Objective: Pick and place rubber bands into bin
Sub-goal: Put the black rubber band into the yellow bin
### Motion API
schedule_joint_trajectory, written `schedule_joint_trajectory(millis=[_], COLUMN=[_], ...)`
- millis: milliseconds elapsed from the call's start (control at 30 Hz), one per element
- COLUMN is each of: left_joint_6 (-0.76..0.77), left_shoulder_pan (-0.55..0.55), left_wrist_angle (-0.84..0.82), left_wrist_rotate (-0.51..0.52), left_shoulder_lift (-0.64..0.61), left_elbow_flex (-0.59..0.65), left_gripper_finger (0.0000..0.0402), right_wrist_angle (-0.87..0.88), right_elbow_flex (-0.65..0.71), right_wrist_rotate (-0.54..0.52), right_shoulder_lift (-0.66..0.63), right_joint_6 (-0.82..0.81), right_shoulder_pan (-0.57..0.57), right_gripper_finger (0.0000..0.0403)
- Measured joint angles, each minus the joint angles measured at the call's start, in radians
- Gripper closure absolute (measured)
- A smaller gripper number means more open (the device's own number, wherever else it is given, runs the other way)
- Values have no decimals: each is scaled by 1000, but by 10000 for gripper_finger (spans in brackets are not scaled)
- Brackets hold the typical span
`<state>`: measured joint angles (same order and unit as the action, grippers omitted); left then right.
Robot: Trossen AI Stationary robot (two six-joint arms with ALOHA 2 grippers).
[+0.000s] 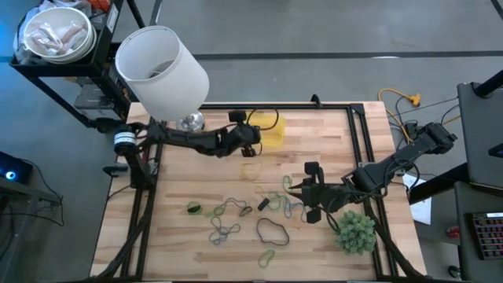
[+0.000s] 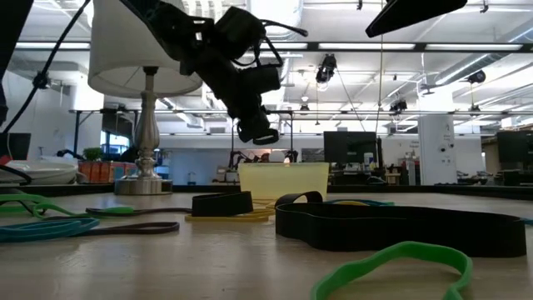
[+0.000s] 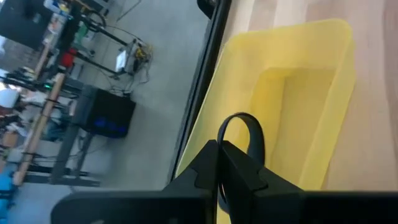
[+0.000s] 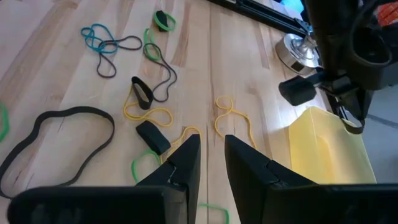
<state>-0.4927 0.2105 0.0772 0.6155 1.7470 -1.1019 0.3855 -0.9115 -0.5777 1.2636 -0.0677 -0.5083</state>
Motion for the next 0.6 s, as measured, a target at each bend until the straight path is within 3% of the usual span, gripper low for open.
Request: schedule_joint_trajectory(millis=[333,600], left_joint_6=[42,42], left_shoulder_pan=[46,53], left_wrist_angle=[18,21], left_wrist_rotate=[-126,-132], left_shoulder_lift=[0,0], left_elbow_flex=[0,0], left_gripper_finger=[401,374], right_wrist_angle=[0,0], right_elbow_flex=[0,0], right_wrist_rotate=[0,0], right_shoulder_lift=[0,0], right_joint_6=[0,0], right_shoulder_pan=[0,0], right_gripper_finger=[335,335])
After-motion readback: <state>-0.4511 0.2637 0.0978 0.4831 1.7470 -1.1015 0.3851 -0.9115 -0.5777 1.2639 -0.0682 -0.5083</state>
